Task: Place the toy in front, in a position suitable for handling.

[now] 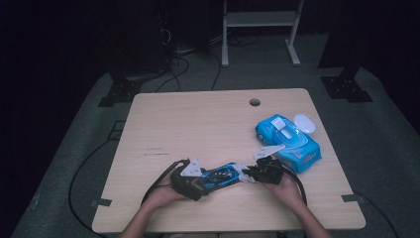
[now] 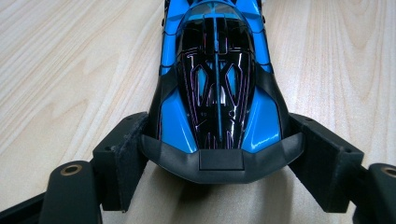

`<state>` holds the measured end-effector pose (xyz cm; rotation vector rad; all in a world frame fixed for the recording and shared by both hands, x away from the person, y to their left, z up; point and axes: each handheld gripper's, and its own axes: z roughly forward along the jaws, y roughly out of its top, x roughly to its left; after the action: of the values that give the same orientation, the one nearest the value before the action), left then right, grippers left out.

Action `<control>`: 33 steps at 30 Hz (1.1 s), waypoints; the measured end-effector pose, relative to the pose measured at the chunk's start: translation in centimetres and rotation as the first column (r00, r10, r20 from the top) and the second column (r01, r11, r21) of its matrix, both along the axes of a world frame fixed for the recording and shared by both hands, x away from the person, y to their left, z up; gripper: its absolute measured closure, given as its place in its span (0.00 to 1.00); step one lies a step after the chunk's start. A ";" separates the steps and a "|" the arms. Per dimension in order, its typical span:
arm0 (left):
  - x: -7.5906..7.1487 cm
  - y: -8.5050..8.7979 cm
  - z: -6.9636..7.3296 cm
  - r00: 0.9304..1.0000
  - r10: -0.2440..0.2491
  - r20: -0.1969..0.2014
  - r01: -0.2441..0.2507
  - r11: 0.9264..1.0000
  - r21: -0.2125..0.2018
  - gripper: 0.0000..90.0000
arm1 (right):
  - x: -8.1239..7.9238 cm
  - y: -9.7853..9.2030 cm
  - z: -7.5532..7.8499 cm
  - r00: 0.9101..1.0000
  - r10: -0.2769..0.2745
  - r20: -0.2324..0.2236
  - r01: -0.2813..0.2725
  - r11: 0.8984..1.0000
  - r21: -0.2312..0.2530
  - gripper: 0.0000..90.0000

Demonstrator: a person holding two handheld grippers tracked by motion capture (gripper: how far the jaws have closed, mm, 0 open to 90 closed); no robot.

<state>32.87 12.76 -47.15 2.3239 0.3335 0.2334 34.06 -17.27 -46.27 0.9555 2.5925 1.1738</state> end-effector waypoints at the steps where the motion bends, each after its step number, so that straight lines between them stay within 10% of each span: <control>1: 0.0 0.0 0.0 1.000 -0.001 -0.001 0.001 1.000 0.000 0.27 | -0.2 0.2 0.0 1.000 0.004 0.001 -0.004 1.000 -0.002 0.91; 12: 0.0 0.0 0.0 1.000 0.005 -0.005 -0.005 1.000 -0.002 0.27 | -0.7 1.4 0.8 0.999 0.040 0.007 -0.040 0.999 0.023 0.91; 17: 0.0 -0.4 -0.1 1.000 0.012 -0.006 -0.012 1.000 -0.009 0.27 | -2.0 5.5 1.5 0.985 0.166 0.038 -0.168 0.985 0.036 0.90; 20: 0.0 -0.2 0.0 1.000 0.008 -0.005 -0.009 1.000 -0.003 0.27 | -2.9 8.0 1.6 0.973 0.216 0.082 -0.213 0.976 -0.043 0.91; 29: 0.0 -0.3 -0.1 1.000 0.009 -0.006 -0.009 1.000 -0.006 0.27 | -2.1 6.1 1.8 0.986 0.123 0.109 -0.117 0.991 -0.058 0.91; 33: 0.0 -0.4 -0.2 1.000 0.011 -0.008 -0.011 1.000 -0.014 0.27 | -2.3 7.8 1.7 0.979 0.179 0.097 -0.179 0.984 -0.009 0.91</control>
<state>32.92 12.33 -47.31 2.3101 0.3507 0.2271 31.75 -9.44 -44.55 0.6568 2.6445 1.2278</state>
